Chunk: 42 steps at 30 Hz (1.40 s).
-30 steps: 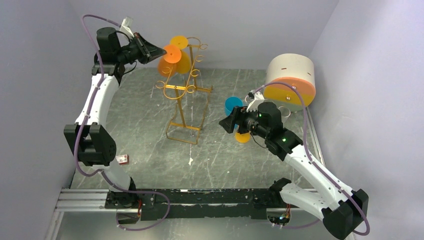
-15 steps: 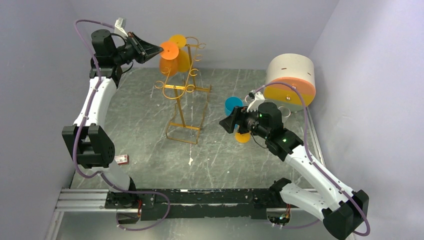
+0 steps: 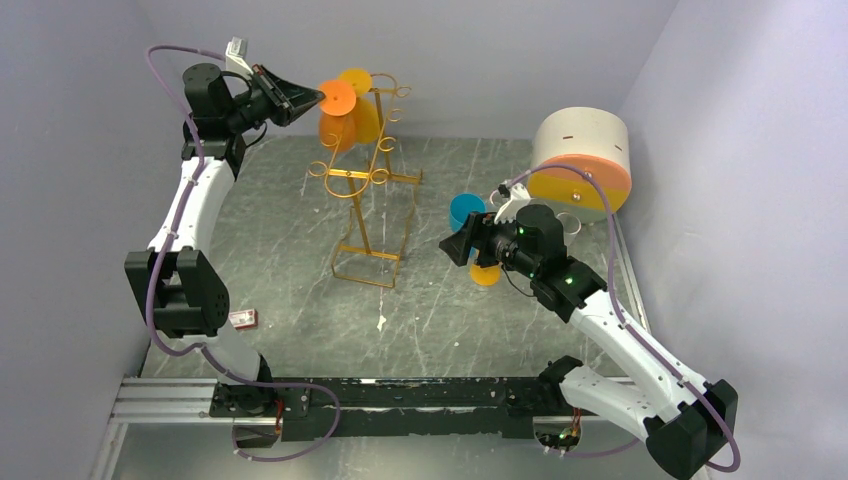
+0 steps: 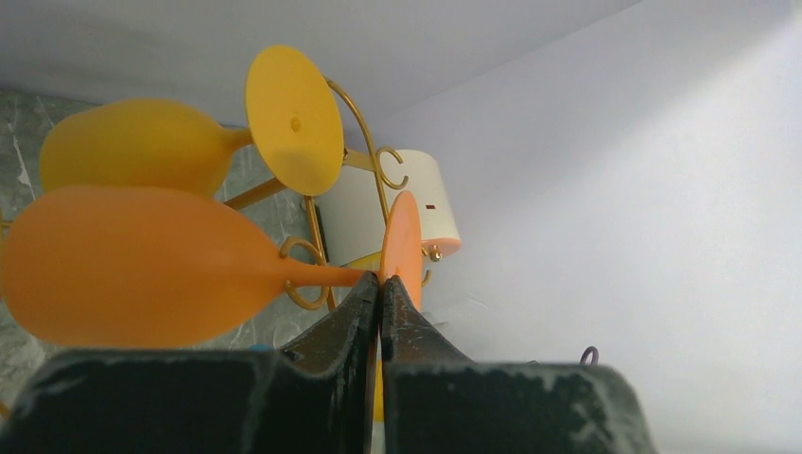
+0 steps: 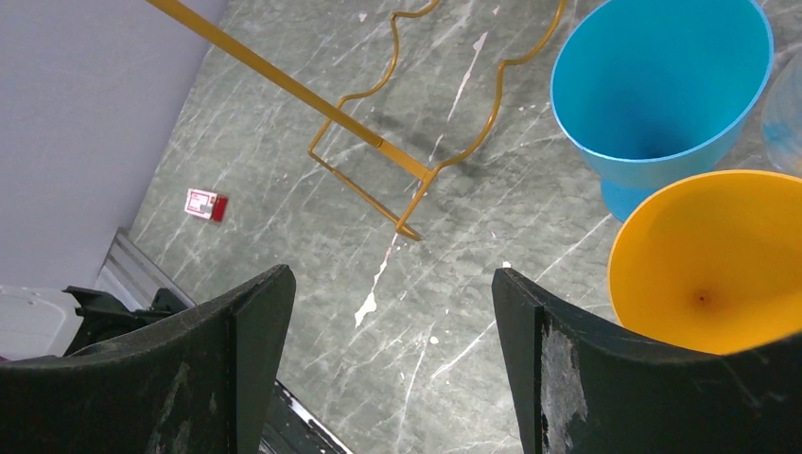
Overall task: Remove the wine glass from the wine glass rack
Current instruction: Pick up the wine glass from the wine rack.
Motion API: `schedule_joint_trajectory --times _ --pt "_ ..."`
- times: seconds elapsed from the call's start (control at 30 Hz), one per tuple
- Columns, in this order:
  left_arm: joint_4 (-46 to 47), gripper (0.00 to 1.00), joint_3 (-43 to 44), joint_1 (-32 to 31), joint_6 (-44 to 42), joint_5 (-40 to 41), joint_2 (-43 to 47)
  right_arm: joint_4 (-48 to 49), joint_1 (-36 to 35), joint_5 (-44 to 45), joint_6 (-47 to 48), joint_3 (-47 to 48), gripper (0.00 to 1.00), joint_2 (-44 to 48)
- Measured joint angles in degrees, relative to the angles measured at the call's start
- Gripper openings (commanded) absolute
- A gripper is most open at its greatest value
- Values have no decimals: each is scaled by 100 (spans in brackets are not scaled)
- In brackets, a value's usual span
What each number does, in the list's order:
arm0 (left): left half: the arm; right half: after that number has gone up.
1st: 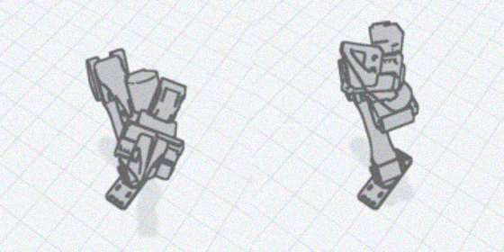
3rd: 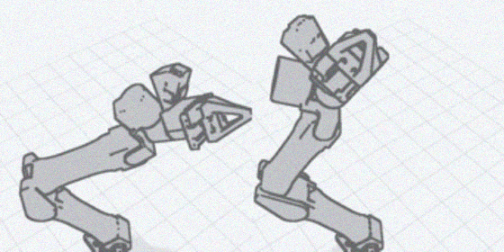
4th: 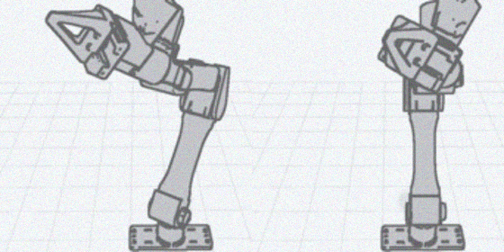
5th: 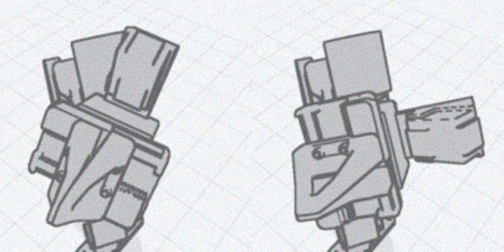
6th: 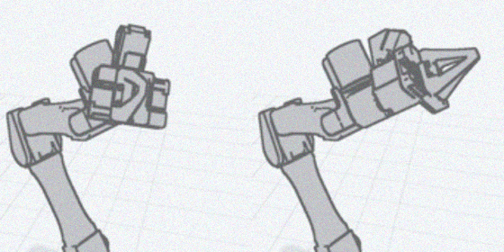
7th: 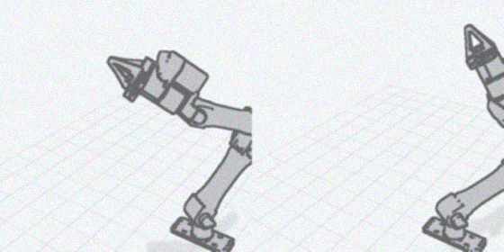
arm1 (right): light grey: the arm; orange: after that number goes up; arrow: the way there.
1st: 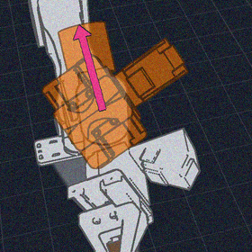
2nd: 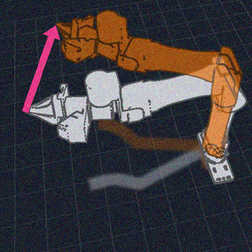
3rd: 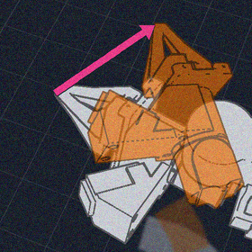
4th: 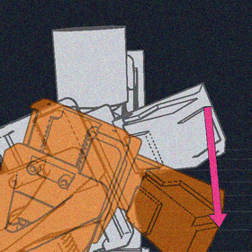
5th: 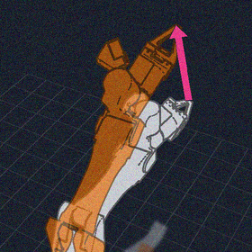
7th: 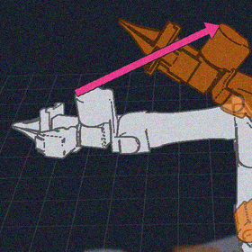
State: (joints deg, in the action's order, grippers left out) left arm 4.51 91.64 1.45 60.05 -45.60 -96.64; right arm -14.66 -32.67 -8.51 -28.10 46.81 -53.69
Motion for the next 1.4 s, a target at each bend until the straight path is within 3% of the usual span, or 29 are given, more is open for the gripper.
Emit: schedule_joint_trajectory --times 1.0,1.4 --pt "297 7 -212 114 291 260 -203 -26 0 151 2 0 81 28" --pt "-136 7 -848 240 -468 1189 763 -22 0 140 0 0 81 9"
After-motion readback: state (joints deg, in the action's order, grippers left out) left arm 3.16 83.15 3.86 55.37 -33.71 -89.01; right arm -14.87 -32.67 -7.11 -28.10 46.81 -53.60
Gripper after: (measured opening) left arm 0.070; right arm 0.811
